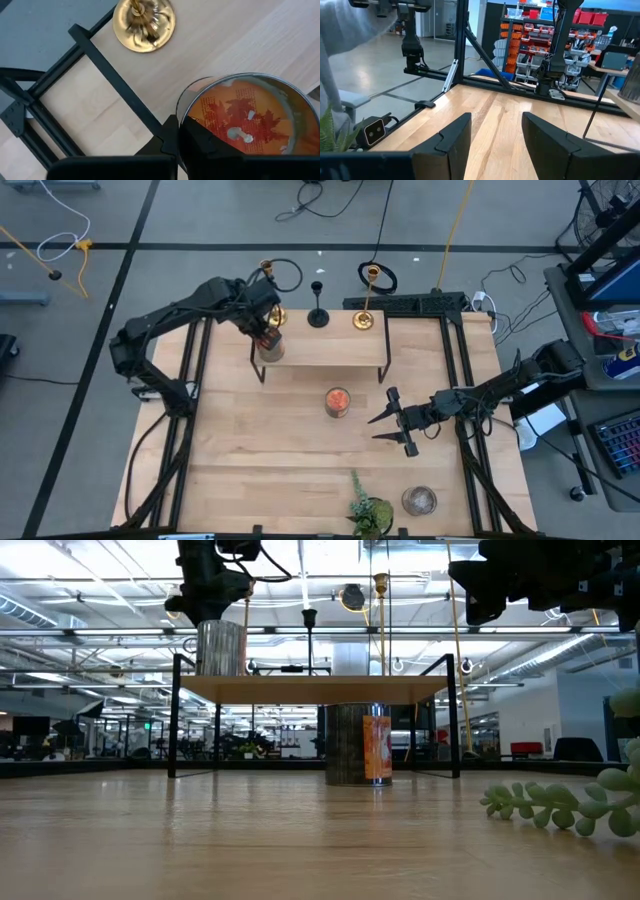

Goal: Pick & Place candle stick holders
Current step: Put the bottom orange scented candle on the shelf, then put the orange scented candle on the shelf aligned with the other orange scented candle

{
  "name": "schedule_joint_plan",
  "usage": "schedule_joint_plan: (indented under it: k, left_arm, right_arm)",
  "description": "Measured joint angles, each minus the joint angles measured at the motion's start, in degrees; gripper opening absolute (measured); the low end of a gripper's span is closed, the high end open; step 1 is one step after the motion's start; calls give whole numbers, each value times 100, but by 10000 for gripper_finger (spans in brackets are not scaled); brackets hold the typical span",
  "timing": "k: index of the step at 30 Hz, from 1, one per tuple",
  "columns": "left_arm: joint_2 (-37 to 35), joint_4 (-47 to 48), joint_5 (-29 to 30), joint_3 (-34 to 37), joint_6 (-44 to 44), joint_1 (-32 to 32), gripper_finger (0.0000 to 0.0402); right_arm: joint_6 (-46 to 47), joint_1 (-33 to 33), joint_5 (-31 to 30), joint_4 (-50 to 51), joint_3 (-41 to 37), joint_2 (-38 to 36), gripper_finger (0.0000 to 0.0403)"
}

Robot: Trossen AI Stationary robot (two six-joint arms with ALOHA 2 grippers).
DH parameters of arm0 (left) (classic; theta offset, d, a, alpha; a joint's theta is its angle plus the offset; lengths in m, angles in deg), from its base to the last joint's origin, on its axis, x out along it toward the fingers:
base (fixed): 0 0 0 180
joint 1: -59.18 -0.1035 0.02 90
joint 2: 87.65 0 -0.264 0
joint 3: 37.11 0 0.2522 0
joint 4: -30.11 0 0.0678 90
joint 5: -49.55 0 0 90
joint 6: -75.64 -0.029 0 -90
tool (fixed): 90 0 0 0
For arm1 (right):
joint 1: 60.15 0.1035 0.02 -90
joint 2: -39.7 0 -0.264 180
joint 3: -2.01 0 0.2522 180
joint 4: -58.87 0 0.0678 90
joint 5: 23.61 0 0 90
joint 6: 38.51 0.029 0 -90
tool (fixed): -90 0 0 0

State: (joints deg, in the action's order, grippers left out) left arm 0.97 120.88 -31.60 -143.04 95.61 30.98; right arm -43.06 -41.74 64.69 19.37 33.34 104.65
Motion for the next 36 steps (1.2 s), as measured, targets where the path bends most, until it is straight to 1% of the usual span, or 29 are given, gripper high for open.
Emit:
schedule_joint_plan:
  k: [3, 8, 13, 16, 19, 21, 23, 27, 33, 36]
  left_arm:
    - [3, -153, 0, 6, -83, -7, 23]
    - [4, -454, 14, 6, -232, -13, 61]
    - [3, -463, 16, 6, -282, -11, 88]
    - [-7, -460, 17, 6, -510, -11, 96]
    - [-113, -386, 11, 8, -529, -8, 98]
    - [-238, -285, -30, 8, -545, 16, 98]
    - [-384, -233, -33, 8, -669, 32, 96]
    - [-831, -227, -33, 8, -740, 98, 93]
    - [-1624, -214, -8, 8, -896, 394, 93]
    - [-2030, -284, 419, 77, -740, 690, 93]
  right_arm:
    - [115, 1, 0, 1, 0, 0, 173]
    - [102, 0, 0, 1, 0, -1, 173]
    - [64, 0, -17, -5, 0, 0, 173]
    - [-184, 2, -296, -94, 0, 0, 173]
    - [-351, 0, -834, -352, 0, -1, 173]
    - [-363, -1, -1076, -573, 0, -2, 173]
    - [-360, -2, -1176, -694, 0, -2, 173]
    - [-55, -2, -1176, -819, 0, -2, 172]
    - [451, 0, -1166, -738, 2, -1, 171]
    - [604, 17, -1171, -655, 4, 137, 171]
